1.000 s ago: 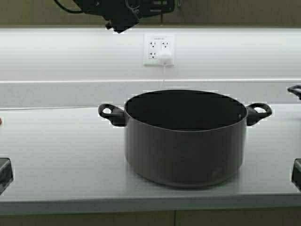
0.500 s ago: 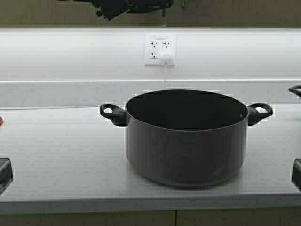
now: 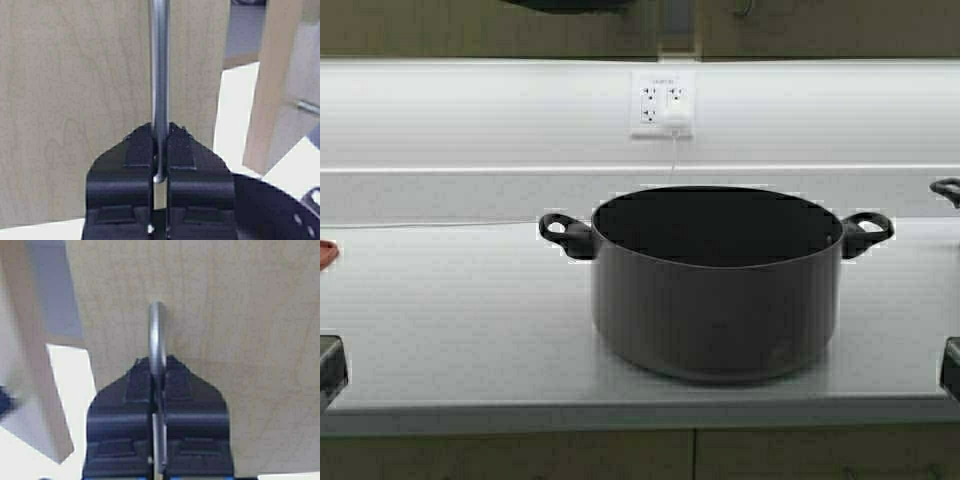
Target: Open the cabinet, put the pot inside, then close it
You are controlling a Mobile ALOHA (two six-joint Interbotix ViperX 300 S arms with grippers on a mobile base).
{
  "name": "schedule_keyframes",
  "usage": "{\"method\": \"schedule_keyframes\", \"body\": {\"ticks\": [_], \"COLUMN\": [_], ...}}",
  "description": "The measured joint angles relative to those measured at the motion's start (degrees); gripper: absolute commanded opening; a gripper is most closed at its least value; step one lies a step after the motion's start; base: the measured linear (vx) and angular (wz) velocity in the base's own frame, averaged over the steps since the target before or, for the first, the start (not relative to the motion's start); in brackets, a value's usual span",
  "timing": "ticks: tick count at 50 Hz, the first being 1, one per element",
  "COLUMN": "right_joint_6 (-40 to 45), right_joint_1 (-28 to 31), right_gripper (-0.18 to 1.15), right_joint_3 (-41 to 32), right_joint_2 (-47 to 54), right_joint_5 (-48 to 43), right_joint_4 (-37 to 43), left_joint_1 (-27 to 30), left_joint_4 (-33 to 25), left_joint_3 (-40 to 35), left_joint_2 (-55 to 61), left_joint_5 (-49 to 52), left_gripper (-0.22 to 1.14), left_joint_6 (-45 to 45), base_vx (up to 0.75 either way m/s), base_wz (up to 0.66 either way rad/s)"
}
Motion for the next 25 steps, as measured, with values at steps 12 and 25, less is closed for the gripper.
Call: {"method": "schedule_keyframes", "body": {"ticks": [12,25], "right_joint_6": [0.4,0.9], "right_joint_1": [-6.4,-16.1], "right_gripper": [0.05,0.05], "right_joint_3": [5.1,7.9], "right_joint_2": [-9.6,-17.6], "right_joint_5": [9.4,18.6], "right_joint_4": [-3.2,-5.4], "left_joint_1": [1.9,7.2], "left_joint_4": [1.0,1.1], "left_joint_3": [7.0,9.3], "left_joint_2": [-10.3,-19.4], "left_joint_5": [6.0,16.8], "left_gripper": [0.03,0.03], "left_joint_6": [0.9,2.8], "base_vx": [-0.12,-0.13], "base_wz": [0.03,0.06]}}
